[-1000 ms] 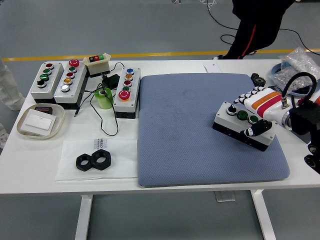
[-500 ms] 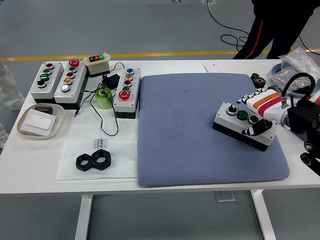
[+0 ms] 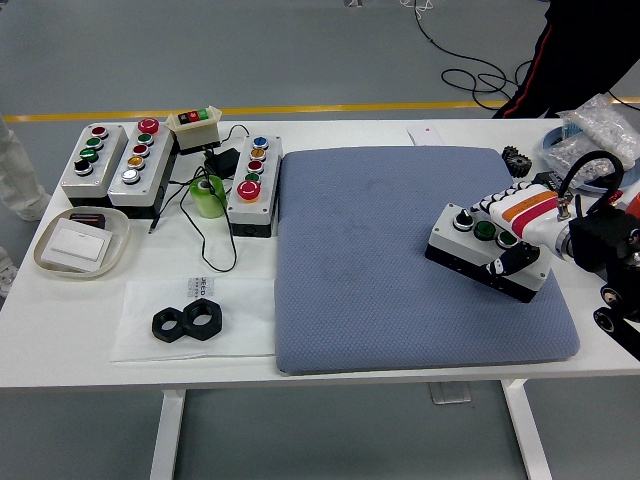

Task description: Pick up the button,place it on the desk,press the button,press the button

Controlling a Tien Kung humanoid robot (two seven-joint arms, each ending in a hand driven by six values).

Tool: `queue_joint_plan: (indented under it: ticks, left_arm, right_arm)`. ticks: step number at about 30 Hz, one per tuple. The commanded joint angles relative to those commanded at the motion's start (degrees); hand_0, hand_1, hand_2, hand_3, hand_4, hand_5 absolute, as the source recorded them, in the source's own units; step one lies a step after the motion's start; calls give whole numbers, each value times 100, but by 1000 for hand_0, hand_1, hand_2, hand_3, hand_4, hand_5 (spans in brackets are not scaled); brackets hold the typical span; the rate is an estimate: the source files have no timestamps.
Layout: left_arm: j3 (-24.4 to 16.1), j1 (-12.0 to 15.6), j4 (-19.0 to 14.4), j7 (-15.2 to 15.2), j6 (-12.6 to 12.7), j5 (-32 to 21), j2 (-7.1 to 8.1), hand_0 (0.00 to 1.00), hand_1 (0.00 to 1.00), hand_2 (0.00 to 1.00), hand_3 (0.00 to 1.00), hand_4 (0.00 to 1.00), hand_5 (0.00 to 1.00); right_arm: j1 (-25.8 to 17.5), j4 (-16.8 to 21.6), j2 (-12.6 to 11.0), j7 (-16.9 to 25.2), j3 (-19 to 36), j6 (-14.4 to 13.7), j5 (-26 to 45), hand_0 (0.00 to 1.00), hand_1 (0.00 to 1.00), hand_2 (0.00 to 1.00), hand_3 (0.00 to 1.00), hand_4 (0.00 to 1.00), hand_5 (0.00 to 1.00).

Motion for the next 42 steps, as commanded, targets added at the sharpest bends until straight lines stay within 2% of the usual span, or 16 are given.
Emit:
queue_joint_plan:
  ticks: [11,12,17,18,23,24,29,30,35,36,41,42]
  left_arm:
    - [-18,-29,0,-1,5,11,-16,740,915,983,941,610,998]
    - [-17,-29,0,-3,7,7,-17,741,915,983,942,609,998]
    - [-24,-32,0,-3,3,17,-20,741,915,983,942,609,998]
    - [-23,-33,0,-3,4,15,-22,742,915,983,942,609,998]
    - [-11,-34,0,-8,6,0,-24,742,915,983,942,609,998]
    - [-15,-36,0,-7,5,7,-25,742,915,983,942,609,998]
    - [-13,-28,0,-10,3,15,-23,742,915,983,942,609,998]
    - [-20,-23,0,-10,1,24,-22,742,915,983,942,610,998]
    - [-41,4,0,-6,-5,57,-21,742,915,983,942,610,998]
    - [-36,13,0,-7,-4,54,-20,742,915,983,942,610,998]
    - [-45,29,0,-3,-5,73,-21,742,915,983,942,610,998]
    - [-45,32,0,-3,-7,77,-20,742,916,983,941,609,998]
  right_arm:
    - [-128,-112,183,-62,27,-98,0,945,888,930,928,914,494]
    - [-136,-118,193,-67,31,-106,0,896,862,907,920,912,475]
    - [-188,-156,278,-92,56,-131,0,896,862,907,920,912,475]
    - [-198,-166,297,-93,55,-134,0,829,828,882,916,909,459]
    - [-226,-208,357,-95,77,-144,0,829,828,882,916,909,459]
    - [-233,-214,371,-97,86,-148,0,757,794,831,913,896,405]
    - [-293,-244,433,-98,105,-177,0,757,794,831,913,896,405]
    - [-307,-248,442,-98,105,-185,0,761,768,814,910,882,362]
    - [-364,-279,484,-88,95,-220,0,761,768,814,910,882,362]
    - [-385,-292,501,-87,92,-241,0,793,760,794,906,862,287]
    - [-439,-347,538,-86,73,-311,0,793,760,794,906,862,287]
    - [-453,-358,543,-86,75,-339,0,688,658,654,886,834,223]
